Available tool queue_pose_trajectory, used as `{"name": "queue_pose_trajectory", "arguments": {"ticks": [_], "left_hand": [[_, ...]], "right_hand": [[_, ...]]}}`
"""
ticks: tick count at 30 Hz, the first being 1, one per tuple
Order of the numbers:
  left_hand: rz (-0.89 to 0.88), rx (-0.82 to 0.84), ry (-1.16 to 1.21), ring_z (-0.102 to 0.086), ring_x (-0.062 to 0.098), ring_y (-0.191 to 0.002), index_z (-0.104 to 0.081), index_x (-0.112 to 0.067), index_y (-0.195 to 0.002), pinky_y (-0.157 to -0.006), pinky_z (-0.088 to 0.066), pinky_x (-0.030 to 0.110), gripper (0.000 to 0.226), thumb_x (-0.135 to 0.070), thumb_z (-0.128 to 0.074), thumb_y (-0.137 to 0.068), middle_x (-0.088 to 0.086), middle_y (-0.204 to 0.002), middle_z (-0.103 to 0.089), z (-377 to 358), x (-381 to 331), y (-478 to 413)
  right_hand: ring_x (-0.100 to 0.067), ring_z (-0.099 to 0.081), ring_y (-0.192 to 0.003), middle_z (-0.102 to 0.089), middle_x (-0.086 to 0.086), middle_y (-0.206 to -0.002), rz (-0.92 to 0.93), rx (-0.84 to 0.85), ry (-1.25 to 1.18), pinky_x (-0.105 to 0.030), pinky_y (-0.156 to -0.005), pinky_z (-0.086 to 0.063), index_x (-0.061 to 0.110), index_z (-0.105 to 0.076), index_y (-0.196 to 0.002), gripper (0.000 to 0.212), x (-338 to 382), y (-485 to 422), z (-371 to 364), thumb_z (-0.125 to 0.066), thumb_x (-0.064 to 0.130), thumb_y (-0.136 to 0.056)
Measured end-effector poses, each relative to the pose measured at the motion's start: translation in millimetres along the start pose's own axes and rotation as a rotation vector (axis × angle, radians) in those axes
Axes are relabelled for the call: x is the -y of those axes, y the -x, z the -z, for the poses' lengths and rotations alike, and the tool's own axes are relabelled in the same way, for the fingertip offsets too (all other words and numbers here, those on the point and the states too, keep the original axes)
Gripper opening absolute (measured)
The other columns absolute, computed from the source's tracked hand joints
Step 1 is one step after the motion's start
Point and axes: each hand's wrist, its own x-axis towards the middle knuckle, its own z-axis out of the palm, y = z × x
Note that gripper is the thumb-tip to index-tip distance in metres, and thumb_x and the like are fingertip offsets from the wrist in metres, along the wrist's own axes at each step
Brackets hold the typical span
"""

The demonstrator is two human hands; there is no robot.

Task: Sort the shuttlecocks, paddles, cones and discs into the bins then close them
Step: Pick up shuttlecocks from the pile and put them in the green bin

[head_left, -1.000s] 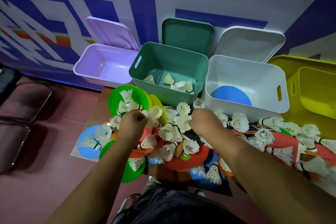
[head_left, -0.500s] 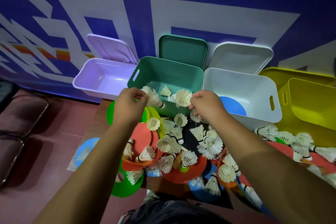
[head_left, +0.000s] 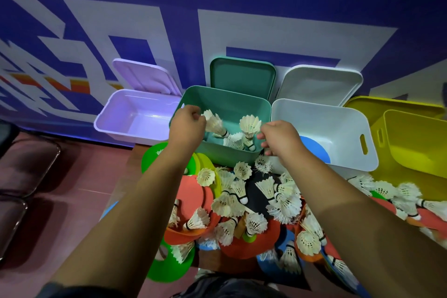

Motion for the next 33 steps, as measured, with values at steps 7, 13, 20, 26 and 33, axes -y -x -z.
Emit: {"name": "queue_pose_trajectory", "arguments": {"ticks": [7, 13, 20, 26, 33], "left_hand": [[0.087, 0.101, 0.043, -0.063, 0.015, -0.072, -0.073, -0.019, -0.12, -0.059, -0.044, 0.025, 0.029, -0.019, -0.055, -0.096, 0.002, -0.103, -0.075, -1, 32, 24], [0.177, 0.108, 0.07, -0.067, 0.02, -0.073, -0.074, -0.022, -0.112, -0.059, -0.048, 0.028, 0.02, -0.019, -0.059, -0.099, -0.002, -0.096, -0.074, 5, 68, 51], [0.254, 0.081, 0.116, -0.066, 0.023, -0.068, -0.075, -0.023, -0.098, -0.061, -0.053, 0.034, 0.013, -0.022, -0.062, -0.098, 0.001, -0.083, -0.074, 27, 102, 84], [0.334, 0.077, 0.123, -0.07, 0.023, -0.067, -0.076, -0.022, -0.089, -0.066, -0.06, 0.041, 0.013, -0.021, -0.063, -0.09, 0.005, -0.079, -0.076, 43, 129, 110], [0.387, 0.05, 0.105, -0.068, 0.019, -0.067, -0.074, -0.026, -0.083, -0.072, -0.06, 0.044, 0.017, -0.021, -0.063, -0.095, -0.007, -0.068, -0.07, 53, 159, 135]], "right_hand": [[-0.018, -0.065, -0.068, -0.076, 0.0, -0.094, 0.02, 0.045, 0.196, -0.033, -0.061, -0.055, 0.013, -0.069, -0.104, 0.021, -24, 6, -7, -0.05, 0.018, -0.097], [-0.017, -0.068, -0.072, -0.077, 0.004, -0.091, 0.039, 0.104, 0.208, -0.037, -0.066, -0.061, 0.019, -0.067, -0.104, 0.016, -35, 15, -18, -0.052, 0.023, -0.102], [-0.017, -0.07, -0.074, -0.078, 0.007, -0.087, 0.102, 0.212, 0.28, -0.039, -0.072, -0.061, 0.024, -0.068, -0.097, 0.018, -37, 31, -42, -0.051, 0.027, -0.103], [-0.021, -0.074, -0.079, -0.078, 0.004, -0.088, 0.185, 0.385, 0.439, -0.04, -0.073, -0.061, 0.021, -0.07, -0.095, 0.018, -46, 51, -73, -0.053, 0.024, -0.1], [-0.022, -0.075, -0.081, -0.078, 0.006, -0.088, 0.234, 0.537, 0.575, -0.04, -0.075, -0.06, 0.026, -0.069, -0.096, 0.018, -56, 61, -105, -0.053, 0.03, -0.101]]}}
